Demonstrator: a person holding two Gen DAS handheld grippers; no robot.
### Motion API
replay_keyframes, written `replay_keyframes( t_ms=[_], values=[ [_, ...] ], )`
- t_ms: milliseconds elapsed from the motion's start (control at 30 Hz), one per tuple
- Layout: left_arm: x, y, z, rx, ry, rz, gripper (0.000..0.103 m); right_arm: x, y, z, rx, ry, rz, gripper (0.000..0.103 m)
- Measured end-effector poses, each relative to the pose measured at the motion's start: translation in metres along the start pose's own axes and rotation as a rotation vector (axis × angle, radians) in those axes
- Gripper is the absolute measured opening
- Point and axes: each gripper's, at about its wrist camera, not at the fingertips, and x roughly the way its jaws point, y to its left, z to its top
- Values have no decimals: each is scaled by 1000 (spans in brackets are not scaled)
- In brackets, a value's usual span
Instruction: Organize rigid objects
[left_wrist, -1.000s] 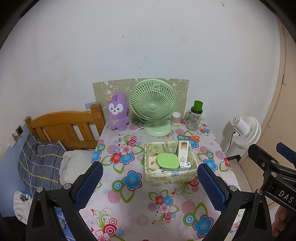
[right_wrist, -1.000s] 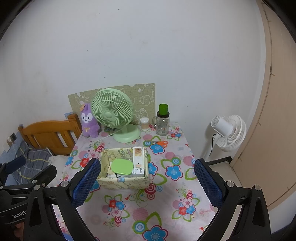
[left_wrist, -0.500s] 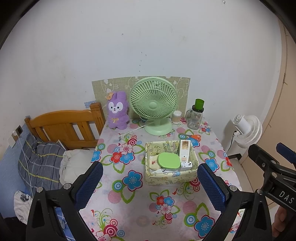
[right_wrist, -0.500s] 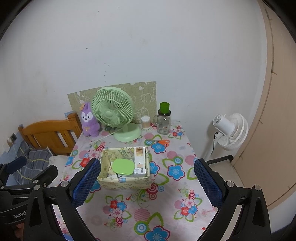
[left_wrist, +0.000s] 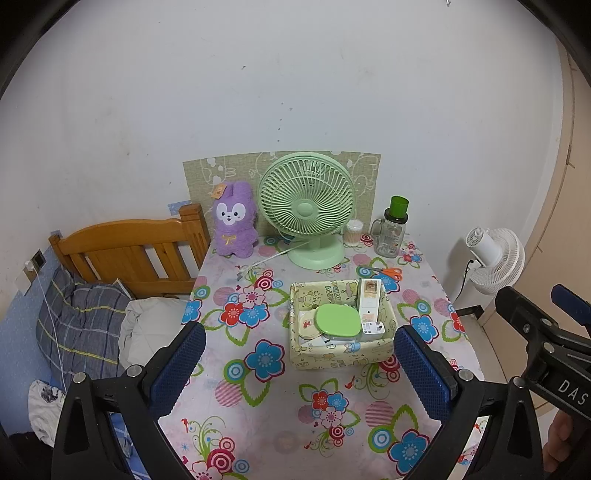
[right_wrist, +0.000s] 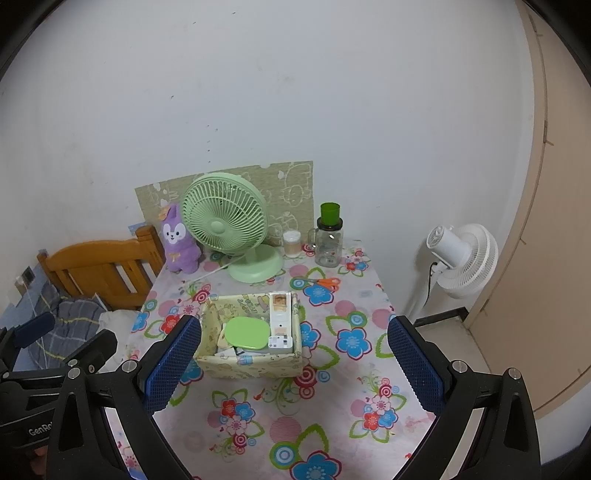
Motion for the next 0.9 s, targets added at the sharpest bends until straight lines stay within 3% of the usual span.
replay_keyframes(
  t_ms=[900],
  values=[
    [4, 2, -1, -7, 18, -5, 103, 3, 0, -1, -1, 13, -7, 102]
  ],
)
